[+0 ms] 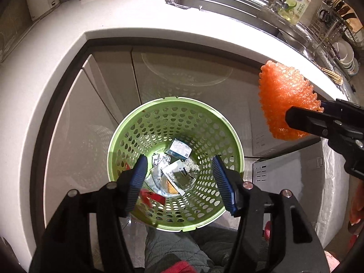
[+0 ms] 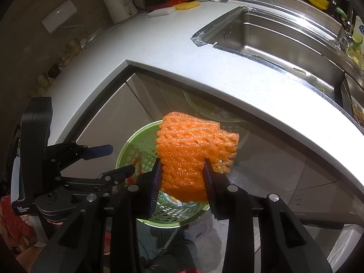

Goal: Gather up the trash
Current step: 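Open the left tool to drop the package while the right tool drops the orange net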

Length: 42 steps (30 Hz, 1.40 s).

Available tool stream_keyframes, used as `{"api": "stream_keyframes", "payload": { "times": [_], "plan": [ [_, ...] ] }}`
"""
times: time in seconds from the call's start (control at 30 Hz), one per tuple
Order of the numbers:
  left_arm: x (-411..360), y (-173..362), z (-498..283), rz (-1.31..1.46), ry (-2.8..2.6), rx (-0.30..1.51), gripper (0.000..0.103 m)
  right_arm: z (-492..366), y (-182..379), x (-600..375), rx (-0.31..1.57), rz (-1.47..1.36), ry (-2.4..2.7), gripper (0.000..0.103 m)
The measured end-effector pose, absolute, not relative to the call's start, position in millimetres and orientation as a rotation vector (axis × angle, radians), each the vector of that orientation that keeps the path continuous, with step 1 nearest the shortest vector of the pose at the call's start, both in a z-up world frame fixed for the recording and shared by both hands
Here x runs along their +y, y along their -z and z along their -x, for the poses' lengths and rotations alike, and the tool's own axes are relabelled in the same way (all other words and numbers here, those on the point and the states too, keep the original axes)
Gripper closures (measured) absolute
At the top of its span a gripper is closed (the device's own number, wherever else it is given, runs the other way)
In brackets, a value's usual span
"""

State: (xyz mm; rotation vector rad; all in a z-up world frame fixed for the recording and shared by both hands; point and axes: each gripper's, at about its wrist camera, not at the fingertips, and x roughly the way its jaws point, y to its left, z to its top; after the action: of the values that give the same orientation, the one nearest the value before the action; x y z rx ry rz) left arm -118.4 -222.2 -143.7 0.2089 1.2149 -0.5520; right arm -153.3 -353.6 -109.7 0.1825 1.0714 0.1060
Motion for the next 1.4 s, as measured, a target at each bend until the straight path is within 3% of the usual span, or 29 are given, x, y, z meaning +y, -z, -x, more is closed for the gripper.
{"api": "stream_keyframes", "payload": {
  "times": [0.57, 0.6, 0.67, 0.7, 0.73, 0.93, 1.4],
  "plan": [
    [-181.3, 73.8, 98.7, -0.147, 0.452, 1.057, 0.030, 149.5, 110.9, -337.4, 1.076, -0.168, -0.174, 0.064],
    [-180.5, 72.5, 97.9, -0.146, 0.445, 1.055, 0.029, 148.9, 112.0, -334.8, 1.080, -0.164, -0.181, 0.061],
    [-177.0, 71.0, 96.6, -0.142, 0.438, 1.055, 0.029, 147.5, 115.3, -328.9, 1.096, -0.151, -0.196, 0.045],
    [-177.0, 71.1, 96.9, -0.140, 0.435, 1.056, 0.029, 146.9, 117.1, -326.5, 1.104, -0.141, -0.194, 0.026],
    [-176.0, 71.3, 96.1, -0.140, 0.429, 1.060, 0.026, 147.0, 117.8, -324.1, 1.102, -0.129, -0.182, 0.016],
    [-168.4, 70.3, 94.3, -0.131, 0.418, 1.060, 0.020, 145.9, 112.3, -324.4, 1.086, -0.114, -0.146, 0.008],
    [-164.7, 41.6, 62.5, -0.116, 0.411, 1.006, 0.013, 116.3, 76.0, -334.2, 0.994, -0.121, -0.110, 0.003]
  ]
}}
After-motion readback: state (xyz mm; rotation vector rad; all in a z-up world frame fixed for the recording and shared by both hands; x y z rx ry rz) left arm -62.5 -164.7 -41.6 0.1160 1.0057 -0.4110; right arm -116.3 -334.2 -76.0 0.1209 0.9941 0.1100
